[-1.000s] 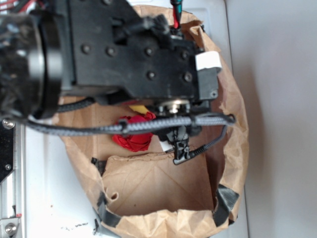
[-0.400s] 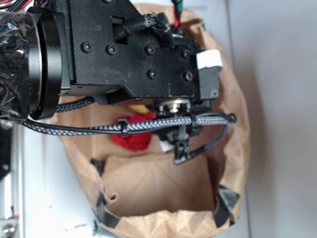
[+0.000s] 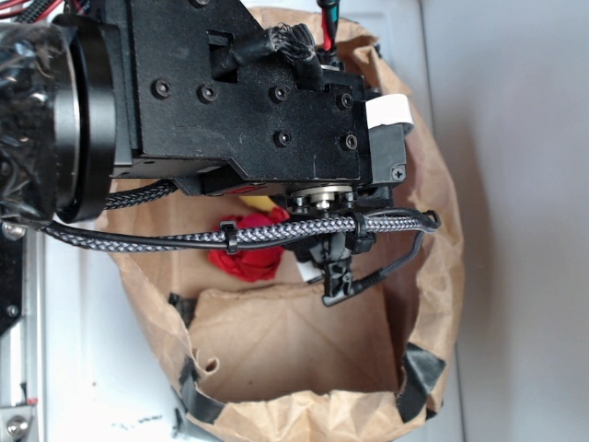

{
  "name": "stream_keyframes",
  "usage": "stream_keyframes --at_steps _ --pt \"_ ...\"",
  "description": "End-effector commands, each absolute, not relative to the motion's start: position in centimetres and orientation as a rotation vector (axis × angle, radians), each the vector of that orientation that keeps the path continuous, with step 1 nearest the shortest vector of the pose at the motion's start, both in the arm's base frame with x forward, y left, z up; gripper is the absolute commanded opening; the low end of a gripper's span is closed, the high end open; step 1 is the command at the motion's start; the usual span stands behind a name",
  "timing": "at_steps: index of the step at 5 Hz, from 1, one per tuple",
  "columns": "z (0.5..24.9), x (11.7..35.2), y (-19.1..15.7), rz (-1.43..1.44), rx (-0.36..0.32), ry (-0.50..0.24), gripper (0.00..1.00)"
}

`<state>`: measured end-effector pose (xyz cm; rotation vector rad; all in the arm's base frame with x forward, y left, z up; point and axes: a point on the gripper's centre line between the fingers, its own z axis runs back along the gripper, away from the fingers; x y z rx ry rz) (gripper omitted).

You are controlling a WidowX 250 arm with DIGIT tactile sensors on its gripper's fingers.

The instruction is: Grab the green sponge.

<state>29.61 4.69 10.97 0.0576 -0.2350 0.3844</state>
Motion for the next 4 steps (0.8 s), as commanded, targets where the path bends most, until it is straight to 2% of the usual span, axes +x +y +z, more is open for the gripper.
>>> stream_keyframes --at_steps 1,2,4 --pt "11.5 30.0 7.7 0.615 0.049 -0.262 1.0" --pt "11.0 29.2 8.6 0.681 0.056 -0.252 1.0" --pt "9.3 27.9 9.3 0.668 0.068 -0.278 1.0"
